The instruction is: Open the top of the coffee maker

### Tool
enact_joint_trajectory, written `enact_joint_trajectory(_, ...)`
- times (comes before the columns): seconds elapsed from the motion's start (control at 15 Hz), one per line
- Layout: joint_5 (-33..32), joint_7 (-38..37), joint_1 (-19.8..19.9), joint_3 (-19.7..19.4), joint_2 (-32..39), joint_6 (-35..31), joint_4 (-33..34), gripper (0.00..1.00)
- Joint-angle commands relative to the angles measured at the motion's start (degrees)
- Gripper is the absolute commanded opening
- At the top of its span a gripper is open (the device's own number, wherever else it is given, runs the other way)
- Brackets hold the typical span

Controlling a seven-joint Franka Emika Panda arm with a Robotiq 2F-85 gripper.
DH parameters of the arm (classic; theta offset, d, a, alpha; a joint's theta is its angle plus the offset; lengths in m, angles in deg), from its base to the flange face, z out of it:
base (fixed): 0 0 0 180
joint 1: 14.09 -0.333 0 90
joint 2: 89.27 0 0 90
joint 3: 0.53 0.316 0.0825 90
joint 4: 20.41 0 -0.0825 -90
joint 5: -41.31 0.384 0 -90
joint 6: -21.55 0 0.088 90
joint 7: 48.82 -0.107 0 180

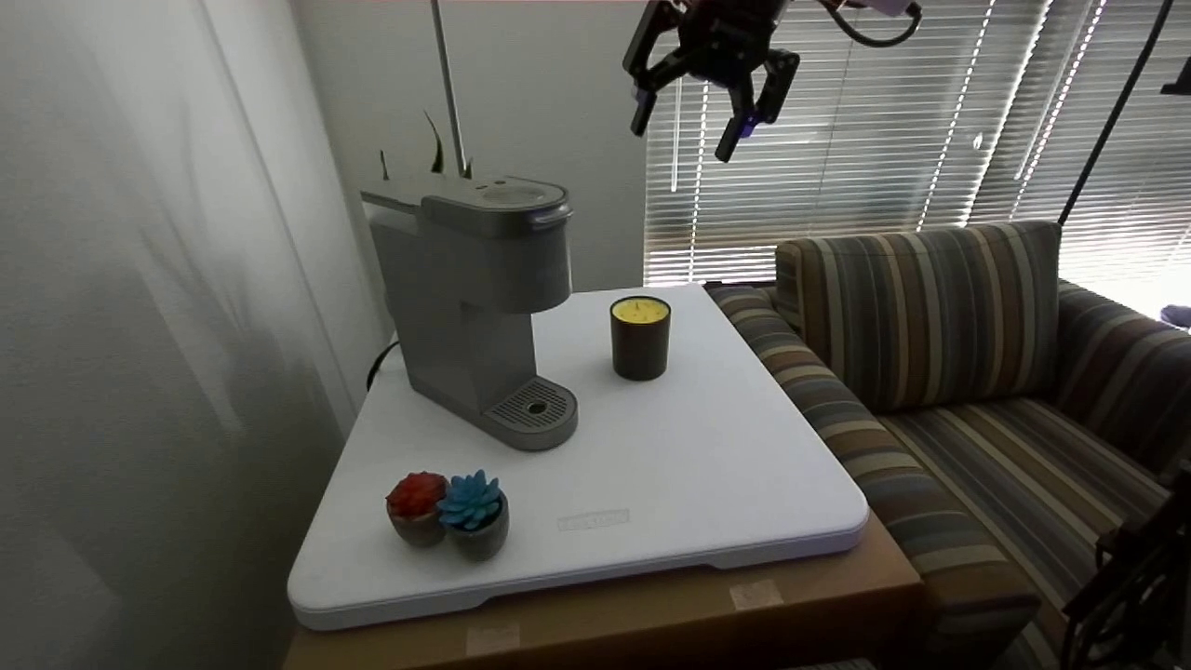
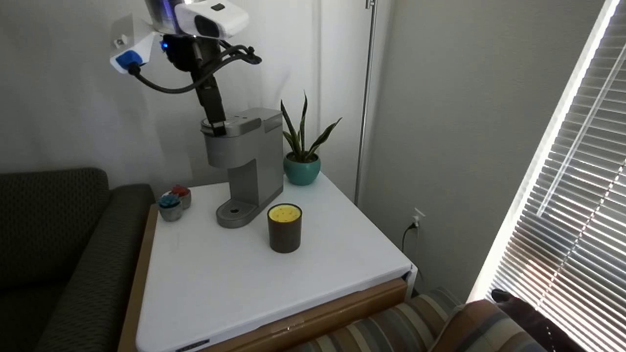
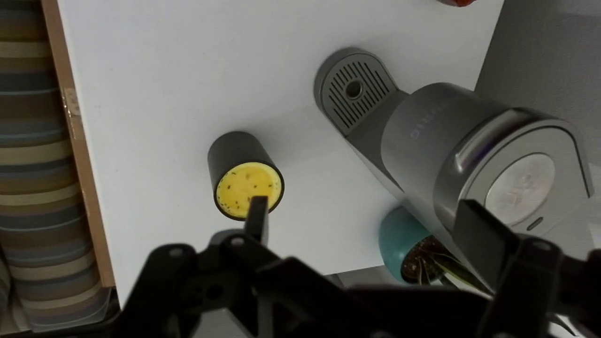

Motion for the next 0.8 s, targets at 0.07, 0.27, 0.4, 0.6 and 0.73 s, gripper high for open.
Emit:
enact_joint_trajectory(0.07, 0.0, 0.0, 0.3, 0.4, 0.5, 0.7, 0.7, 1.00)
enact_joint_trajectory(0.27, -1.3, -2.4, -0.6, 0.7, 4.0, 2.3, 3.1, 1.00)
enact_joint_trajectory(0.4, -1.4, -3.6, -1.3, 1.1, 6.5, 3.1, 4.2, 1.00)
enact_joint_trajectory(0.6, -1.2, -5.7, -2.9, 1.5, 10.0, -0.3, 5.2, 1.00)
enact_joint_trajectory(0.73, -1.3, -7.0, -4.1, 1.4, 12.0, -3.0, 6.1, 1.00)
